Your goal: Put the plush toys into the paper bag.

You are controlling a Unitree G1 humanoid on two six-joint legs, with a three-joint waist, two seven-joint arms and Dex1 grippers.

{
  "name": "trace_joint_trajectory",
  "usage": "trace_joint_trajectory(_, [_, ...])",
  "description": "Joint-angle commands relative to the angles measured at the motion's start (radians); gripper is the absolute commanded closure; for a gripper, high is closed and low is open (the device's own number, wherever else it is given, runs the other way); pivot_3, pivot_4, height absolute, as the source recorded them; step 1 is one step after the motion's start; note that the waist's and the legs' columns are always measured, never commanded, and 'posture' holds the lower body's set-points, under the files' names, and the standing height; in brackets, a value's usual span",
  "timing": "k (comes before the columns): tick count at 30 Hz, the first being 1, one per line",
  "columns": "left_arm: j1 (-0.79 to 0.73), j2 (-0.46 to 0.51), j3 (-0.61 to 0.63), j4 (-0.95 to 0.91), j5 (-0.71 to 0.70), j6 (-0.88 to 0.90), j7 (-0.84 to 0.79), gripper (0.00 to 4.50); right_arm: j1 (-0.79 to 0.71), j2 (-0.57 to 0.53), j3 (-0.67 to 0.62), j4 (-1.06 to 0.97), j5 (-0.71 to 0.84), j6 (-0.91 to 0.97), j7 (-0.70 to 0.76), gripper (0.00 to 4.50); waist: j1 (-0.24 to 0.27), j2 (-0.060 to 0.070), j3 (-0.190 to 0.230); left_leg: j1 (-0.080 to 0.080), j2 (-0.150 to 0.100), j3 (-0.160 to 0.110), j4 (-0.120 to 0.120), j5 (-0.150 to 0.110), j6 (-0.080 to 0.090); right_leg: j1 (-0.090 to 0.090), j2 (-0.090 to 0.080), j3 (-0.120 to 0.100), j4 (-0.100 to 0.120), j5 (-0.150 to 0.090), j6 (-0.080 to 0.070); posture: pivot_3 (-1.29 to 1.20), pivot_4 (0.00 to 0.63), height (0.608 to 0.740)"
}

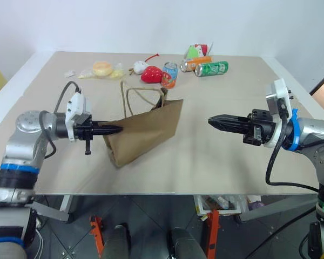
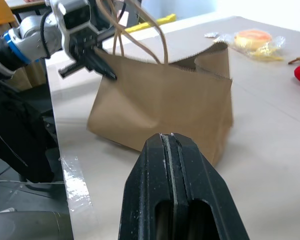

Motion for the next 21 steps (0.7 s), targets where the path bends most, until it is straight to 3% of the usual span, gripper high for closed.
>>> trace_joint_trajectory(1, [-0.096,0.001,-0.047,0.108,-0.008,-0.097,-0.096,4.46,0.010,-0.014,-0.034,-0.055,0.031,-0.001,-0.034,4.50,0.000,0.000,0.000,0.000,0.000,0.000,0.000,0.000,0.000,0.000,0.000,0.000,0.000,0.000,0.000,0.00,0.150,0.740])
trace_joint_trajectory(6, [-0.206,0.011,-0.161,0.205,-0.071,-0.152,-0.100,4.46,0.039,-0.025,-0.045,-0.078,0.048,-0.002,-0.065,4.50,-0.001,0.000,0.000,-0.001,0.000,-0.001,0.000,0.000,0.000,0.000,0.002,0.001,0.000,-0.001,0.003,0.00,0.150,0.740])
trace_joint_trajectory(12, [-0.214,0.018,-0.291,0.332,-0.066,-0.323,-0.100,4.46,0.073,-0.036,-0.060,-0.102,0.066,-0.005,-0.097,4.50,-0.003,0.000,0.000,-0.001,0.000,-0.001,0.000,0.000,0.001,0.000,0.002,0.001,0.000,0.000,0.005,0.00,0.150,0.740])
trace_joint_trajectory(14, [-0.220,0.003,-0.301,0.371,-0.070,-0.348,-0.100,4.21,0.080,-0.043,-0.063,-0.103,0.068,-0.007,-0.103,4.50,-0.003,0.000,0.000,-0.001,0.000,-0.001,0.000,0.000,0.001,0.000,0.002,0.002,0.000,-0.001,0.003,0.00,0.150,0.740])
trace_joint_trajectory(17, [-0.224,-0.011,-0.305,0.407,-0.079,-0.361,-0.100,3.10,0.080,-0.053,-0.060,-0.099,0.068,-0.010,-0.106,4.50,-0.003,0.000,0.000,-0.002,0.000,-0.001,0.002,0.000,0.001,0.001,0.002,0.002,0.000,-0.001,0.003,0.00,0.150,0.740])
trace_joint_trajectory(19, [-0.229,-0.019,-0.286,0.431,-0.079,-0.370,-0.100,2.81,0.080,-0.059,-0.061,-0.098,0.069,-0.009,-0.105,4.50,-0.002,0.000,0.000,-0.002,0.000,-0.001,0.002,0.000,0.001,0.001,0.002,0.002,0.000,0.000,0.003,0.00,0.150,0.740])
trace_joint_trajectory(21, [-0.244,-0.026,-0.248,0.462,-0.080,-0.363,-0.100,1.92,0.077,-0.062,-0.060,-0.094,0.073,-0.009,-0.104,4.50,-0.002,0.000,0.000,-0.002,0.000,-0.001,0.003,0.000,0.001,0.001,0.002,0.002,0.000,0.000,0.003,0.00,0.150,0.740])
